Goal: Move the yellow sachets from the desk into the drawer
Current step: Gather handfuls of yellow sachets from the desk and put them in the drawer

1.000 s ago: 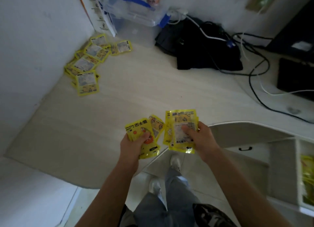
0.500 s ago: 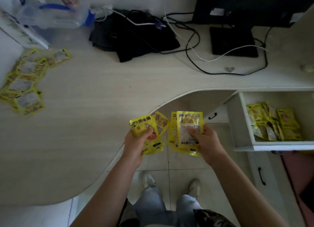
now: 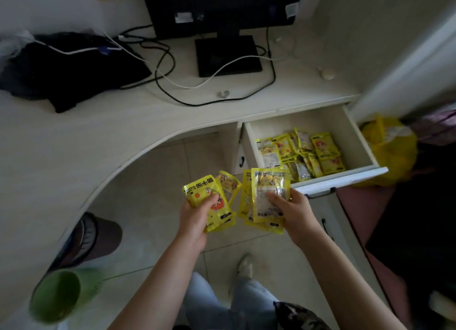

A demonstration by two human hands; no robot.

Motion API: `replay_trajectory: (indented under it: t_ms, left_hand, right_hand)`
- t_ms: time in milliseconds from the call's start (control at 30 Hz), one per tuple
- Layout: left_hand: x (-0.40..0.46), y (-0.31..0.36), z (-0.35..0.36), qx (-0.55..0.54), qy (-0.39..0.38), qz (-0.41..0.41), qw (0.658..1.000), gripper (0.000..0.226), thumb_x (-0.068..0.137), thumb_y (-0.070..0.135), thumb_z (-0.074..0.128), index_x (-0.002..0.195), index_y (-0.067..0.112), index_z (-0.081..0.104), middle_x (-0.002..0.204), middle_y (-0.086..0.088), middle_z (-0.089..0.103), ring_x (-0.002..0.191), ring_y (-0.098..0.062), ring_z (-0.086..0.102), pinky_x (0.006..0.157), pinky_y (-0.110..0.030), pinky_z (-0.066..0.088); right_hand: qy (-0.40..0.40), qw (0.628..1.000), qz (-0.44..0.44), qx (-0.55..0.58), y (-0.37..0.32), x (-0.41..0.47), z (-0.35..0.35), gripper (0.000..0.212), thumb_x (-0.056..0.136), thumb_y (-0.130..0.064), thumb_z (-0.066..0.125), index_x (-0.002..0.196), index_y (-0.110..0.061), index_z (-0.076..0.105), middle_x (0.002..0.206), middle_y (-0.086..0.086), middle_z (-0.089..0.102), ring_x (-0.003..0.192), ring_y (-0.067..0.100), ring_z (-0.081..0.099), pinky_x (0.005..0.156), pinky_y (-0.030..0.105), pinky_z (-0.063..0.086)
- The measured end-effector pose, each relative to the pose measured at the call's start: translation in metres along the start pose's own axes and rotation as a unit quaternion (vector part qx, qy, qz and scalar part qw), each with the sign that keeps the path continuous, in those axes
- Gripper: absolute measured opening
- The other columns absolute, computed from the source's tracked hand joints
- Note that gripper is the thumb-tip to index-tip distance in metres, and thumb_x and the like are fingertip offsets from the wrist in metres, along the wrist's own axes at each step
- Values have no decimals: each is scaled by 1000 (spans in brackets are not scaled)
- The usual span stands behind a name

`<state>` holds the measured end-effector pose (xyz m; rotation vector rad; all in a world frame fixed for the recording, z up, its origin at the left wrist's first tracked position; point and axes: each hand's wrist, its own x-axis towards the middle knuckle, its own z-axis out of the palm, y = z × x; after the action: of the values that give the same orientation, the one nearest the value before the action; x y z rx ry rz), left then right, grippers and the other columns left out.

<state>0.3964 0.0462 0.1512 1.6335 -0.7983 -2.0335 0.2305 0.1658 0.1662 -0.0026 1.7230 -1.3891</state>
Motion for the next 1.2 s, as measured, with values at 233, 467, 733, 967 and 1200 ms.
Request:
replay_trajectory:
  t_ms: [233,467,733,967,1200]
  left_hand:
    - [1,-21,84,10,-6,-19,1000,30,77,9,76,106,11,68,99,-17,73,86,-34,71,72,-53,58]
    - [35,-15,142,-8,-21,-34,999,18,79,13,75,96,16,69,100,-16,73,89,-35,70,75,-55,57]
    - [99,-2,197,16,-18,-73,997,34,76,24,80,107,18,68,103,-11,74,97,-32,70,84,-59,54]
    - [150,2,232,84,-15,-113,990,72,53,48,88,108,12,59,111,1,64,109,-20,57,103,-50,43]
    - [181,-16,261,164,33,-122,978,75,70,40,82,130,9,50,127,-11,58,114,-29,56,99,-44,44]
  right_hand:
    - [19,1000,4,21,-19,31,-74,21,87,-10,67,106,-2,65,95,20,72,86,35,70,77,52,58]
    - [47,998,30,28,-43,85,-107,27,85,-13,70,110,-7,63,101,18,71,90,36,70,79,59,56]
    - [56,997,57,-4,-85,163,-114,16,84,-11,70,97,-13,61,98,16,69,92,38,68,80,59,55]
    - [52,993,100,-42,-104,227,-116,20,85,-10,69,103,-7,60,96,16,68,91,35,69,82,55,56]
    - [39,979,122,-158,-108,293,-125,9,86,-2,65,86,-9,60,88,15,65,80,31,67,77,52,58]
